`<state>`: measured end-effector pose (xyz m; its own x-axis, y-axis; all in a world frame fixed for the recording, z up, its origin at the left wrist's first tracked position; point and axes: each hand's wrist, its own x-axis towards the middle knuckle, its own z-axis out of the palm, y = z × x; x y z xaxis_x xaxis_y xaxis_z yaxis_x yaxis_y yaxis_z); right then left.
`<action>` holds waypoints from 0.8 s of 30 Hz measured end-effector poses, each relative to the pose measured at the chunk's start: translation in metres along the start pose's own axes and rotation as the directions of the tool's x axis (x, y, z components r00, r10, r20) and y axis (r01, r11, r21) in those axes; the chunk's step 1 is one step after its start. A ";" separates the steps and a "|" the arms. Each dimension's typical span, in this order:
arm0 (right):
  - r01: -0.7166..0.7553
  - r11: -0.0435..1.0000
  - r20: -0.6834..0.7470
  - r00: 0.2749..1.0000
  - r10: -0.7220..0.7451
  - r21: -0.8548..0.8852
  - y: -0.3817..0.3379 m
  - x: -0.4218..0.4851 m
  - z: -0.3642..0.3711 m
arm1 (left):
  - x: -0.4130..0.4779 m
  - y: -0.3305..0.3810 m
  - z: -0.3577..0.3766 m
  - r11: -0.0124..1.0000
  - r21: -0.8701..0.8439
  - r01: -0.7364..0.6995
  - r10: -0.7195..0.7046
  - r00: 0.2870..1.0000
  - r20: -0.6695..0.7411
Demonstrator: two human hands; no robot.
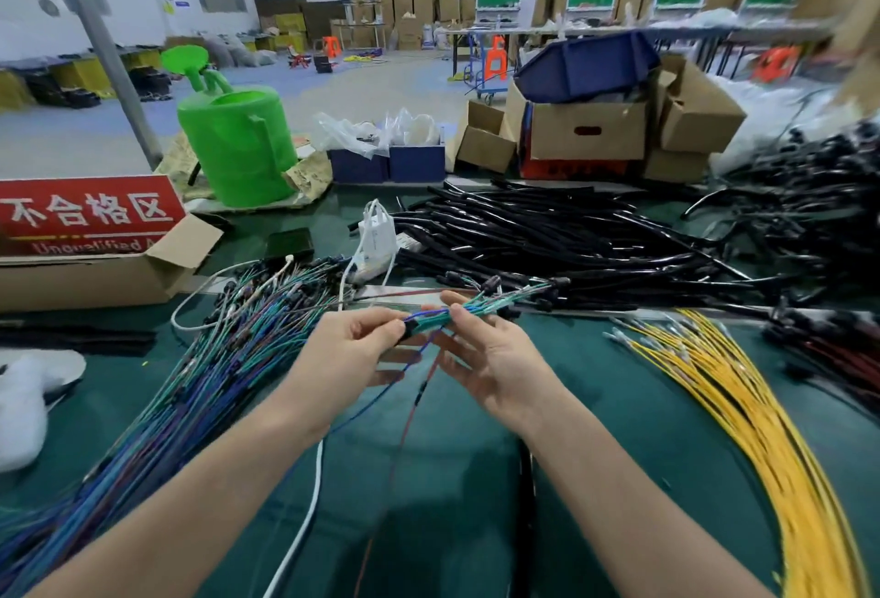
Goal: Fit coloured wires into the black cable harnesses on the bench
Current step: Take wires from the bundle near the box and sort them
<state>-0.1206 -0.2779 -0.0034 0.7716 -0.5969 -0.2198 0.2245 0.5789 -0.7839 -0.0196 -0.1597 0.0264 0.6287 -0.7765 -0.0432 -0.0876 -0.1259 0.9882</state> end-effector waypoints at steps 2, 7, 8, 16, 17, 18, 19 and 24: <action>-0.004 0.999 0.035 0.999 0.003 0.034 0.002 -0.002 -0.006 | 0.000 -0.002 0.002 1.000 -0.021 0.005 -0.006 1.000 -0.018; -0.023 0.992 0.053 0.998 0.030 -0.122 0.007 -0.007 -0.023 | 0.003 0.000 0.003 0.991 -0.129 0.045 -0.053 0.997 -0.055; -0.052 0.984 0.034 0.998 0.059 -0.168 0.010 -0.009 -0.026 | 0.005 0.002 0.004 0.984 -0.173 0.043 -0.054 0.997 -0.060; -0.223 0.930 -0.084 0.975 0.208 -0.291 0.030 -0.017 -0.040 | 0.021 0.010 0.005 0.941 -0.324 -0.094 0.067 0.993 -0.094; -0.222 0.930 -0.103 0.974 0.200 -0.293 0.029 -0.016 -0.039 | 0.023 0.013 0.002 0.934 -0.327 -0.143 0.108 0.986 -0.124; -0.221 0.930 -0.120 0.974 0.194 -0.293 0.030 -0.016 -0.039 | 0.025 0.016 -0.003 0.918 -0.343 -0.196 0.150 0.976 -0.155; -0.220 0.931 -0.135 0.973 0.188 -0.292 0.031 -0.015 -0.039 | 0.027 0.021 -0.009 0.896 -0.370 -0.248 0.187 0.963 -0.192; -0.204 0.955 -0.066 0.979 0.194 -0.215 0.031 -0.015 -0.042 | 0.025 0.036 -0.043 0.780 -0.499 -0.377 0.252 0.920 -0.301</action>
<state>-0.1506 -0.2744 -0.0489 0.7595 -0.5086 -0.4057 -0.0707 0.5554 -0.8286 0.0262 -0.1576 0.0670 0.7884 -0.5603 0.2540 0.0803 0.5030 0.8605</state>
